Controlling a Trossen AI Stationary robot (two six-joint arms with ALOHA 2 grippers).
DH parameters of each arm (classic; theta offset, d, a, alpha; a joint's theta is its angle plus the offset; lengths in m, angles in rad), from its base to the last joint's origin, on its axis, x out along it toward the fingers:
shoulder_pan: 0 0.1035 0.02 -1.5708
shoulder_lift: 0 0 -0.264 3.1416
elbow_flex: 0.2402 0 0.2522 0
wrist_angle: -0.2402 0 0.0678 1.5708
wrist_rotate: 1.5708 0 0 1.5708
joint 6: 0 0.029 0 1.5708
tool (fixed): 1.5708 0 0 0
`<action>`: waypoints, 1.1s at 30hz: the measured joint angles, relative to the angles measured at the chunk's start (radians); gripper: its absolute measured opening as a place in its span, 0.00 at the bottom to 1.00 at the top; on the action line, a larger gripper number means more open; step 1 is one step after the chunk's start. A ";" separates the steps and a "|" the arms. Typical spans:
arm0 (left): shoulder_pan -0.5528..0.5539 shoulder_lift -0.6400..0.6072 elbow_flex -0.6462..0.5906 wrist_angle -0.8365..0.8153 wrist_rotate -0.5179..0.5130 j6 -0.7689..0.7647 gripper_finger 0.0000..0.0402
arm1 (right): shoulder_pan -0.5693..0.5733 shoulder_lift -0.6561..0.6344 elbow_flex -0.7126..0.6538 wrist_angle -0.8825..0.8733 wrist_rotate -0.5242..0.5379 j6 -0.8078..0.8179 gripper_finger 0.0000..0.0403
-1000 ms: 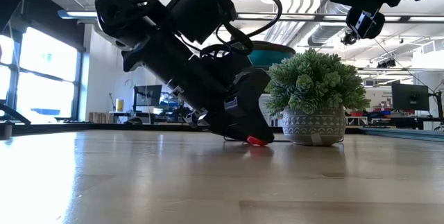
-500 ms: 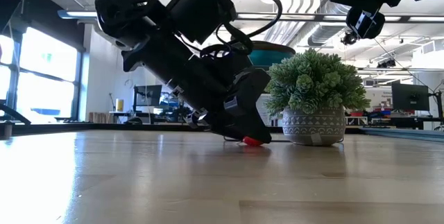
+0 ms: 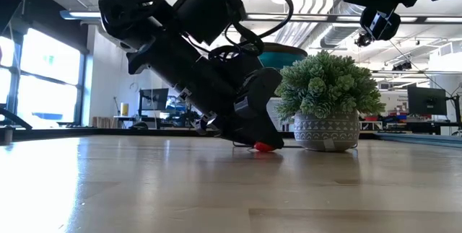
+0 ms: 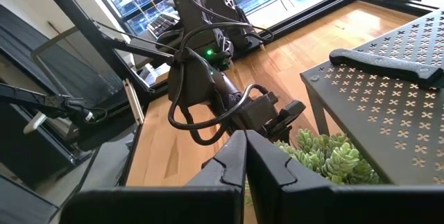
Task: Pick & Place Fruit
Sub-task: Put the orange pear into the blue strainer bowl
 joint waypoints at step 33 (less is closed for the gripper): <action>0.000 -0.133 -0.001 -0.037 0.044 -0.135 0.34 | 0.000 0.000 0.000 0.003 -0.026 0.000 0.01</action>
